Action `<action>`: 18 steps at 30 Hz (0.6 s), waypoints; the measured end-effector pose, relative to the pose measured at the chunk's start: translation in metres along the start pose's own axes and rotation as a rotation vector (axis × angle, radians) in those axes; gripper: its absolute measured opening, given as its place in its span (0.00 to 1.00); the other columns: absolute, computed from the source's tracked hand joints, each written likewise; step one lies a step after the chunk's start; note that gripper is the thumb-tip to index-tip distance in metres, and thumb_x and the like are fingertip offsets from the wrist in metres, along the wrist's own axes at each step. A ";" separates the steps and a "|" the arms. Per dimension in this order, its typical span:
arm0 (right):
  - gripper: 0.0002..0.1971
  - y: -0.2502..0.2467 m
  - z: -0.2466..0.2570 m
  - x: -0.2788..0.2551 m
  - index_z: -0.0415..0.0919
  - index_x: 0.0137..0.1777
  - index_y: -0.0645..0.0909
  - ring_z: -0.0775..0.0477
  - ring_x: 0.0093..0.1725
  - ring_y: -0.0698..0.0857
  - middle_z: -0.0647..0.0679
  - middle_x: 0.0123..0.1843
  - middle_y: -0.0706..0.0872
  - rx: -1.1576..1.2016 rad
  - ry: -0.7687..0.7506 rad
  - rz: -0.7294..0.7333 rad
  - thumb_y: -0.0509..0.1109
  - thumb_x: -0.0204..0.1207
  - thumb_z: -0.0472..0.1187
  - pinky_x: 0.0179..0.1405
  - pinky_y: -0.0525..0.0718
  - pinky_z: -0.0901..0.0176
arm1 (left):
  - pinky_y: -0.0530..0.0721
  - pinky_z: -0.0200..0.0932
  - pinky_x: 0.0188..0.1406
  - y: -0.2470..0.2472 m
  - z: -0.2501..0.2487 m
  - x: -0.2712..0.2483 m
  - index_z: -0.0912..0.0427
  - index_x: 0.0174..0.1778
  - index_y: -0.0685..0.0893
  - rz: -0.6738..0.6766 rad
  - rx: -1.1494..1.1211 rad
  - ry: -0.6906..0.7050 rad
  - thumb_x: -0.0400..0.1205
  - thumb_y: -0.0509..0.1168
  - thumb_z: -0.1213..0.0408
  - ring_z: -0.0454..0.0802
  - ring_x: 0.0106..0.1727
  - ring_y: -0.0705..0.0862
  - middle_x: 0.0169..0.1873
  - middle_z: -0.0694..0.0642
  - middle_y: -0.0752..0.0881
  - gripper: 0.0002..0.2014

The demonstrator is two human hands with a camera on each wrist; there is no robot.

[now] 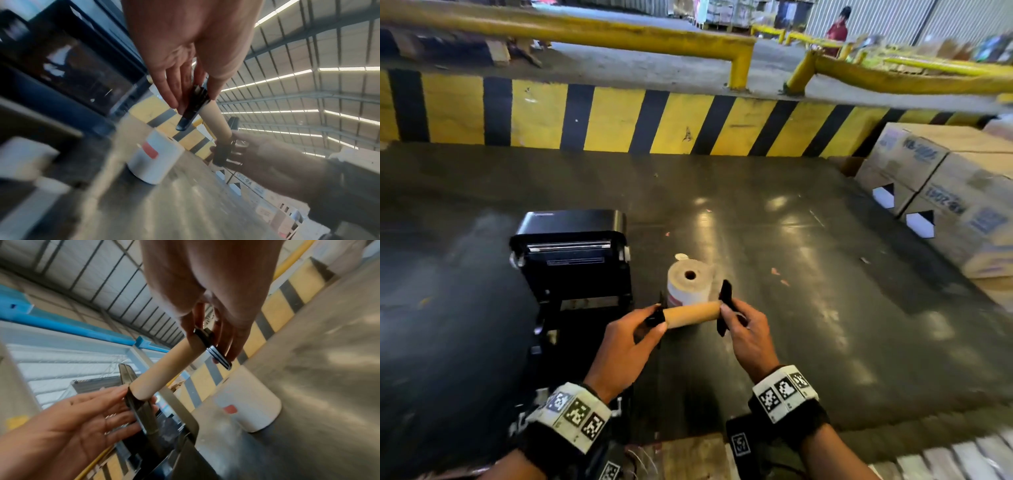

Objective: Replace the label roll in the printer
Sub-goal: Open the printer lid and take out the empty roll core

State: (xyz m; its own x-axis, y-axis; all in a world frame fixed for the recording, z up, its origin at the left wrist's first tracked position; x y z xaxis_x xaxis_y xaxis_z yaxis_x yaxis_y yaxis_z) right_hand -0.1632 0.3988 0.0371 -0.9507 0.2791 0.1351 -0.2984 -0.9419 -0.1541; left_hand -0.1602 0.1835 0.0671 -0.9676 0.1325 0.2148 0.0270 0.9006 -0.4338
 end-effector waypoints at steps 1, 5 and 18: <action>0.09 -0.018 -0.008 0.001 0.44 0.49 0.86 0.59 0.33 0.81 0.56 0.33 0.84 -0.001 0.034 0.001 0.66 0.80 0.32 0.36 0.80 0.63 | 0.75 0.14 0.46 0.018 -0.004 0.002 0.62 0.62 0.83 0.018 -0.003 -0.010 0.77 0.70 0.69 0.18 0.46 0.81 0.47 0.43 0.85 0.17; 0.08 -0.077 -0.045 0.006 0.41 0.43 0.86 0.58 0.28 0.76 0.58 0.26 0.80 -0.067 0.172 -0.046 0.66 0.80 0.34 0.30 0.74 0.62 | 0.83 0.41 0.56 0.070 -0.009 0.011 0.62 0.61 0.84 0.043 0.088 -0.056 0.77 0.70 0.68 0.47 0.51 0.86 0.50 0.54 0.87 0.15; 0.13 -0.104 -0.115 0.010 0.36 0.55 0.87 0.40 0.56 0.86 0.40 0.53 0.90 -0.537 0.320 0.208 0.70 0.78 0.44 0.52 0.79 0.59 | 0.76 0.52 0.61 0.155 0.067 0.045 0.57 0.65 0.77 0.453 1.010 -0.155 0.79 0.64 0.59 0.59 0.65 0.76 0.61 0.59 0.82 0.18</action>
State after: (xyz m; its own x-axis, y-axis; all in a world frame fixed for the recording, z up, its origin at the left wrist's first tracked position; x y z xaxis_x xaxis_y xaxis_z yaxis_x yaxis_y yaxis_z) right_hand -0.1517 0.5214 -0.0581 -0.9466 0.2209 -0.2348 -0.0275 -0.7809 -0.6241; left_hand -0.2162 0.3016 -0.0491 -0.9427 0.2469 -0.2243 0.2370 0.0227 -0.9712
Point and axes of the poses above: each hand's wrist, its own x-axis towards the middle knuckle, its own y-axis out of the palm, z = x × y, the point moved 7 cm from there along x, towards the middle knuckle
